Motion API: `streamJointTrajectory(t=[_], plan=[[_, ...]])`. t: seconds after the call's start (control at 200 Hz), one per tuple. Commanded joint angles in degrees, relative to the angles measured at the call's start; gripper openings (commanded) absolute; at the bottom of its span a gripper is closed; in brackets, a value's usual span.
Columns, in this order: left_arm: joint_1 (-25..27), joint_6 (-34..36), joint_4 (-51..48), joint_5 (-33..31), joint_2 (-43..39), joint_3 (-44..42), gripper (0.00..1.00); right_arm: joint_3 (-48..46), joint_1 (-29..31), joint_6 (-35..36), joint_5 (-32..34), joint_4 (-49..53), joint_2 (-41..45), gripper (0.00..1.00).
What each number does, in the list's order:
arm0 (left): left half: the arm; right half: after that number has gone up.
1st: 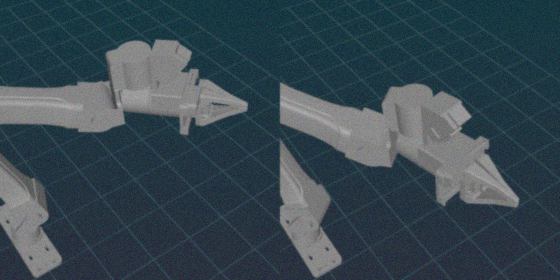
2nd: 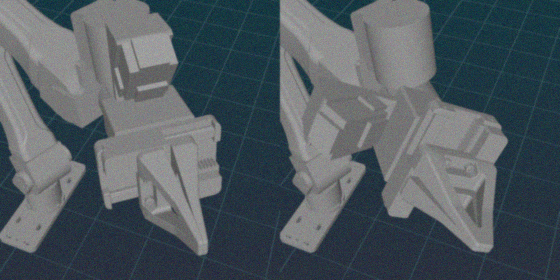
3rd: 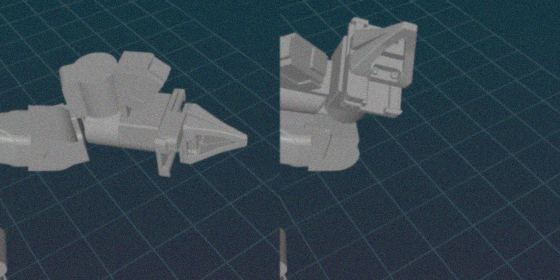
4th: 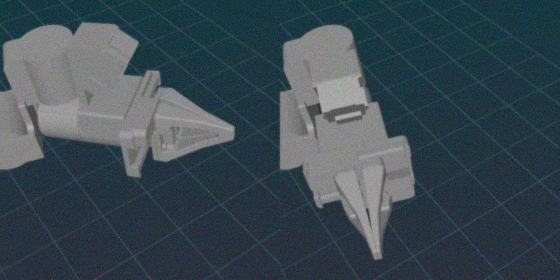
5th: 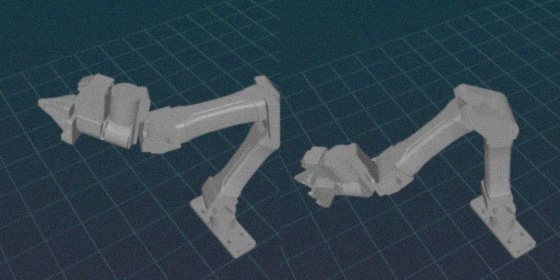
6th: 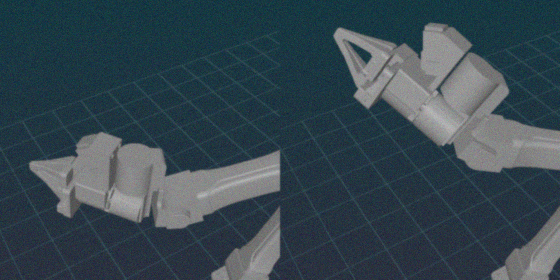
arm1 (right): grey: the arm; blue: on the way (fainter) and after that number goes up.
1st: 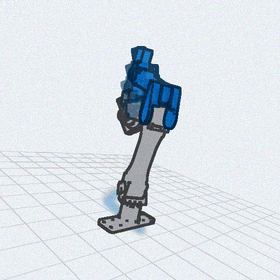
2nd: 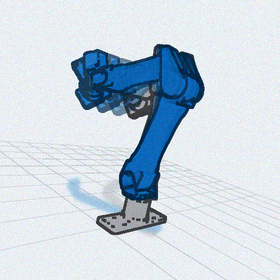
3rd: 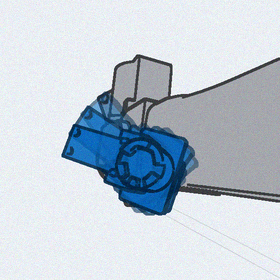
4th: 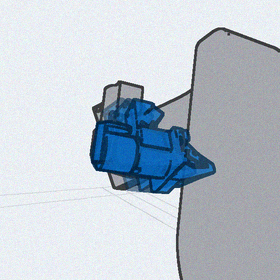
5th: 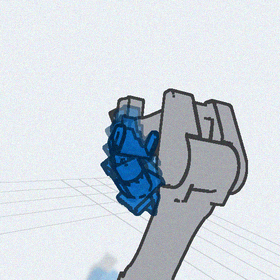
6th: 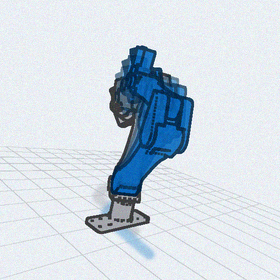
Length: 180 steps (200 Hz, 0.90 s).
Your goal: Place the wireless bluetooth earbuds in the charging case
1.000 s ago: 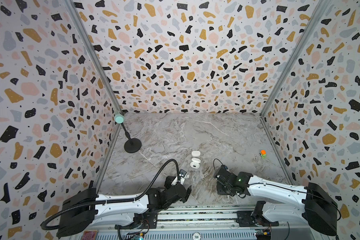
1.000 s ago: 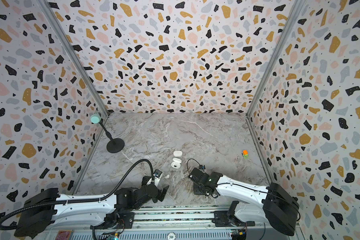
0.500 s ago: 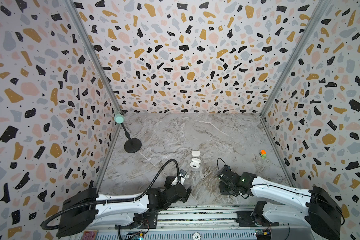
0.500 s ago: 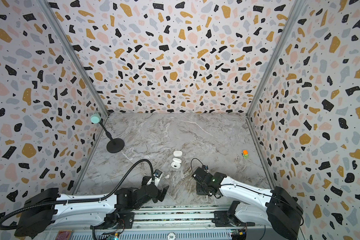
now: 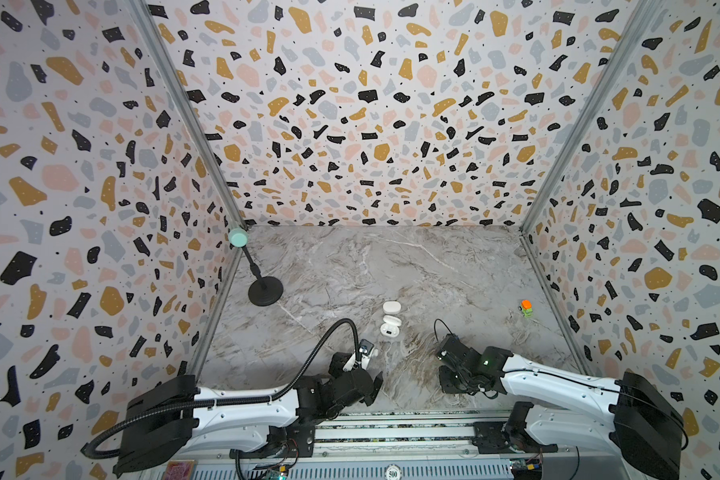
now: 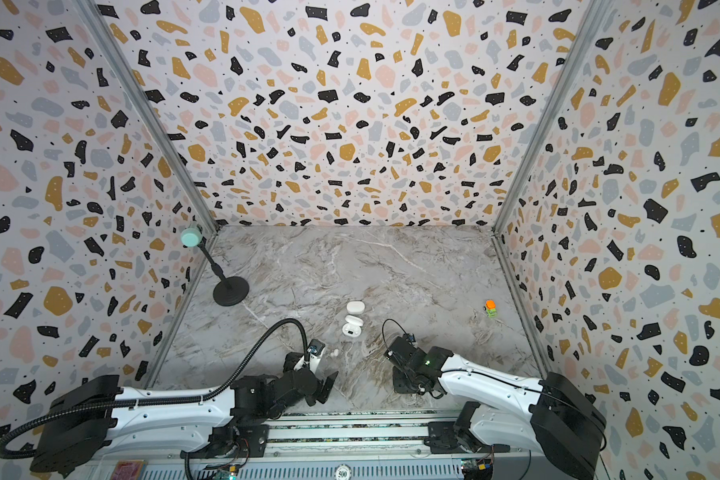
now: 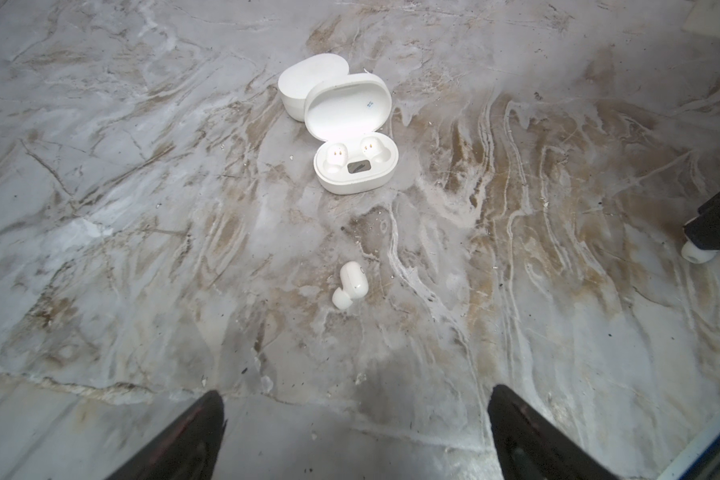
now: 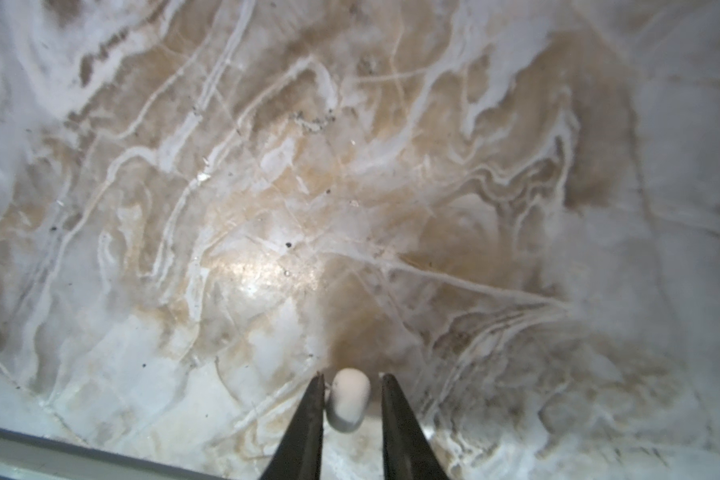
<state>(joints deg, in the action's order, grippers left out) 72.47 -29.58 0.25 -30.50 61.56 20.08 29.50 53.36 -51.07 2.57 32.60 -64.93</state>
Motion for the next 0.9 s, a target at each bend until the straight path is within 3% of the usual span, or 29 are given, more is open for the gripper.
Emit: streamJointTrajectory(t=[0.0,0.896], plan=[[0.31,0.23,1.55,-0.32,0.39,0.75,1.00,-0.94,-0.18,0.42,-0.11,0.30,-0.42,0.25],[0.31,0.32,1.86,0.08,1.26,1.02,1.00,3.02,-0.54,-1.04,-1.95,-0.17,-2.92,0.20]])
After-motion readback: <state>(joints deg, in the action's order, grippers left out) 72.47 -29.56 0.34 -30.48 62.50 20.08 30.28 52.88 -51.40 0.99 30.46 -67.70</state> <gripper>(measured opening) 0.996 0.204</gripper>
